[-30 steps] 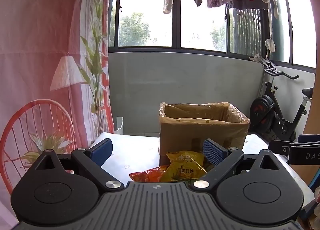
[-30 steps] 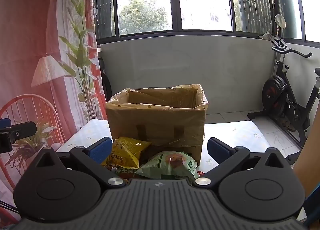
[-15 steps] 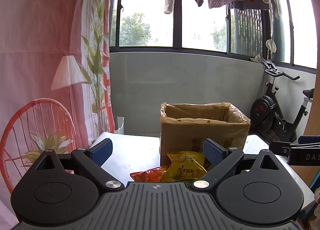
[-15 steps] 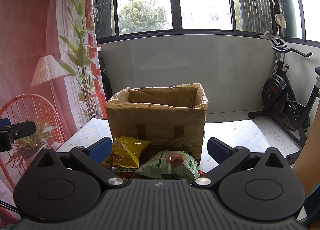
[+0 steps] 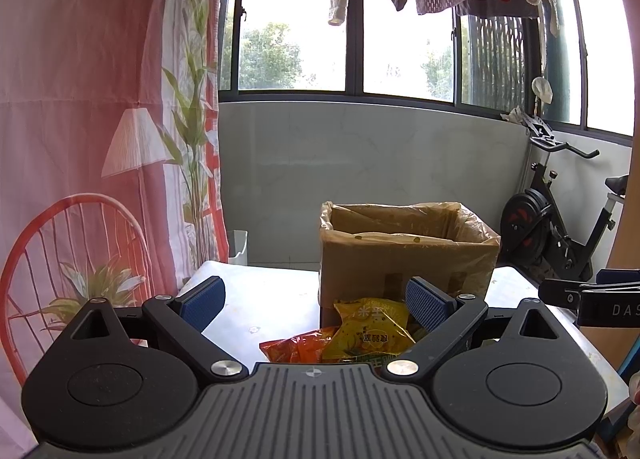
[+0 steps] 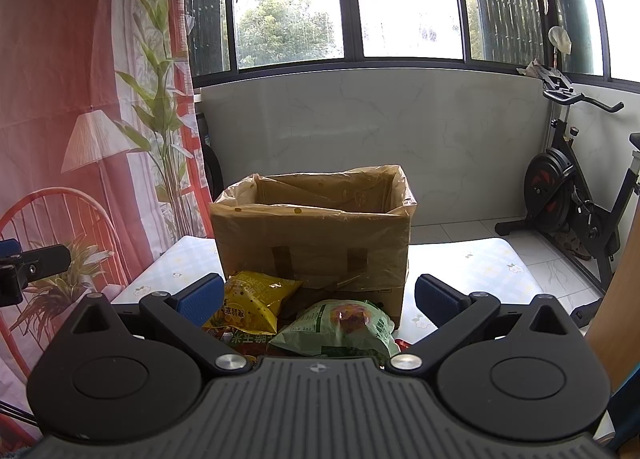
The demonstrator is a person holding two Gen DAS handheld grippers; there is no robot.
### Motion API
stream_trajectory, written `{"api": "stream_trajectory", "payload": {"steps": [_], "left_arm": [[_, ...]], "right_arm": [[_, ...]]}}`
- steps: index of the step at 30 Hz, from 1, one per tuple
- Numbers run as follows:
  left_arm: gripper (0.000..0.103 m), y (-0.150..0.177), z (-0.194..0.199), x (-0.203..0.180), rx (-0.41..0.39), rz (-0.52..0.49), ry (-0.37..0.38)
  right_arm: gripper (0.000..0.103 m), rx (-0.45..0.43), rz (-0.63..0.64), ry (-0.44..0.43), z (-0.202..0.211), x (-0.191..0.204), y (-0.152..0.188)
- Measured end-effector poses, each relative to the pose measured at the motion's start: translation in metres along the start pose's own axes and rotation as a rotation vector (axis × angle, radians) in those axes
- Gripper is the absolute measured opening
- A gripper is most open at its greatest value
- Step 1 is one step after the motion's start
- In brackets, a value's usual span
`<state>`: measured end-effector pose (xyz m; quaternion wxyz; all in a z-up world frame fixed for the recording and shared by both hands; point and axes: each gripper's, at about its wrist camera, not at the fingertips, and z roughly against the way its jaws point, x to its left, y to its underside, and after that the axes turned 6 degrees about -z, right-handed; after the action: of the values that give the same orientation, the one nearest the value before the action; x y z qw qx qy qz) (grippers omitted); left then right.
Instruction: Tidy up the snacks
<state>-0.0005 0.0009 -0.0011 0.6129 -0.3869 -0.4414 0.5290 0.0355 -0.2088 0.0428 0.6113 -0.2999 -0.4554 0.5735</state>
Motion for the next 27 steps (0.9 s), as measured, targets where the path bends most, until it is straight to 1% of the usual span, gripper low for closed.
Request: {"api": "stream_trajectory", "payload": {"steps": [20,27], "left_arm": [[0.098,0.0026,-0.0022,-0.0013,0.007,0.002,0.002],[0.098,0.0080,-0.0030,-0.0030,0.016,0.006,0.005]], "right_arm": [[0.103,0.002,-0.001,-0.001,-0.0007,0.0004,0.0001],[0.103,0.003,-0.002,0.000,-0.0006,0.0001,-0.0002]]}}
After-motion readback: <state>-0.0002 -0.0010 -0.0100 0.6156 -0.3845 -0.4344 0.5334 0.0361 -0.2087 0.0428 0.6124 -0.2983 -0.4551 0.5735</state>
